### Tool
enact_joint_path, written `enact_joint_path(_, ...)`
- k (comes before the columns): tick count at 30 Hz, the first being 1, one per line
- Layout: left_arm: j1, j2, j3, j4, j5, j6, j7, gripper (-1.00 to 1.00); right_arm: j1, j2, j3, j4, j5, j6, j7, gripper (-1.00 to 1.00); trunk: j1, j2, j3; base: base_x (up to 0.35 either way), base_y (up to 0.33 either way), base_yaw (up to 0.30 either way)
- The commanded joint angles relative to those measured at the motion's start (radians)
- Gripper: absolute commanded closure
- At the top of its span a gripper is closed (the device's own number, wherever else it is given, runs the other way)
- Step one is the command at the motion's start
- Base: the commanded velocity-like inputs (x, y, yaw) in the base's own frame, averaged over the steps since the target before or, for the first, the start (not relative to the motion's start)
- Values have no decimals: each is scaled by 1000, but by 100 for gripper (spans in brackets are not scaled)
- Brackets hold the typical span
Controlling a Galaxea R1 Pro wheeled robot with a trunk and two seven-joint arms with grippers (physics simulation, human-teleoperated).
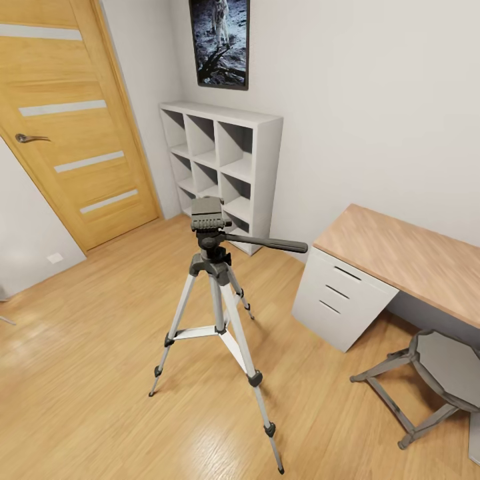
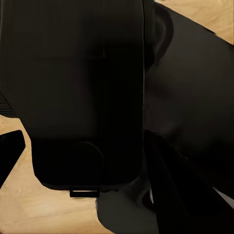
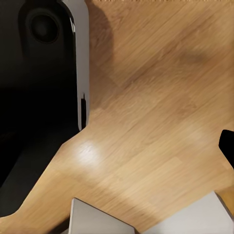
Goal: Attach the digital camera to the camera tripod in the bedroom.
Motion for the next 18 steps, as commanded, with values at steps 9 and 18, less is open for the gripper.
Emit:
enact_joint_path(9,-1,28,-10,-10,8,1,-3,100,-1,-1,-9,3,11,-6,10,-100,0,-2,-2,0,0,0)
enact_joint_path(18,-1,29,-12,-9,0,0,-9,100,-1,0,-8,3,13,-6,5,-100,0,-2,-2,0,0,2)
